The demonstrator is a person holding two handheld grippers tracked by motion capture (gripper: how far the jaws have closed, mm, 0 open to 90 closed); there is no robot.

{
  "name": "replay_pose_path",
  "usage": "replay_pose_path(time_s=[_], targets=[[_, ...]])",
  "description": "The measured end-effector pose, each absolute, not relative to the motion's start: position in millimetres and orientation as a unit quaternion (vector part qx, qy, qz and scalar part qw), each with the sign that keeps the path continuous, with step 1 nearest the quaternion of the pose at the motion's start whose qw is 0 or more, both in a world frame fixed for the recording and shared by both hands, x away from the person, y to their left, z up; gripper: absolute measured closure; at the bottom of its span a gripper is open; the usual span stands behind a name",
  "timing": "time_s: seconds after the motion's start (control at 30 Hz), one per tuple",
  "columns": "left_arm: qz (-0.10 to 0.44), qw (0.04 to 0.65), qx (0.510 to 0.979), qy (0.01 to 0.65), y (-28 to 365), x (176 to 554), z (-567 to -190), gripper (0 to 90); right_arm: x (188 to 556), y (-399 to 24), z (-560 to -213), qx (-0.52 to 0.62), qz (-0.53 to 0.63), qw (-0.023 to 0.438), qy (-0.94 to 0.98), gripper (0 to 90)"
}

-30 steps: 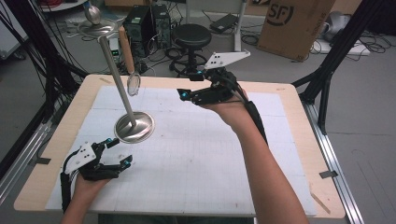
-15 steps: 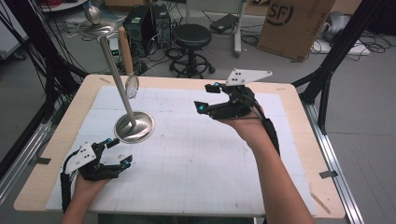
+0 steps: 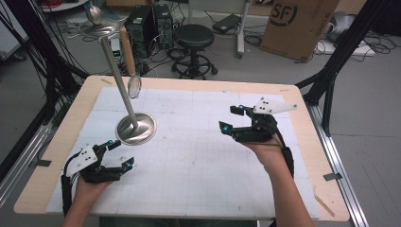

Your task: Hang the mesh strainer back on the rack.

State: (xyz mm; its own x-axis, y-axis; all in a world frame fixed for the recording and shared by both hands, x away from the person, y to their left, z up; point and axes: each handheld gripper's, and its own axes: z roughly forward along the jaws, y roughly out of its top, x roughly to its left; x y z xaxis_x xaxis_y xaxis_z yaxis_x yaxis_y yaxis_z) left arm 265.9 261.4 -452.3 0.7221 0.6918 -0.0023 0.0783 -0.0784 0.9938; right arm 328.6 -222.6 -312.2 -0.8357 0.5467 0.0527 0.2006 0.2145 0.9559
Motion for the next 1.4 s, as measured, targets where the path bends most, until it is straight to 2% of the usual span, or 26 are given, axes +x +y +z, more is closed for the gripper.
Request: replay_pose_path(time_s=[0.93, 1.4], targets=[[0.247, 0.619, 0.692, 0.277, 261, 266, -452, 17.2, 294, -259, -390, 0.285, 0.576, 0.154, 0.750, 22.0], [0.245, 0.619, 0.690, 0.282, 262, 266, -452, 17.3, 289, -275, -412, 0.316, 0.570, 0.141, 0.745, 18.4]])
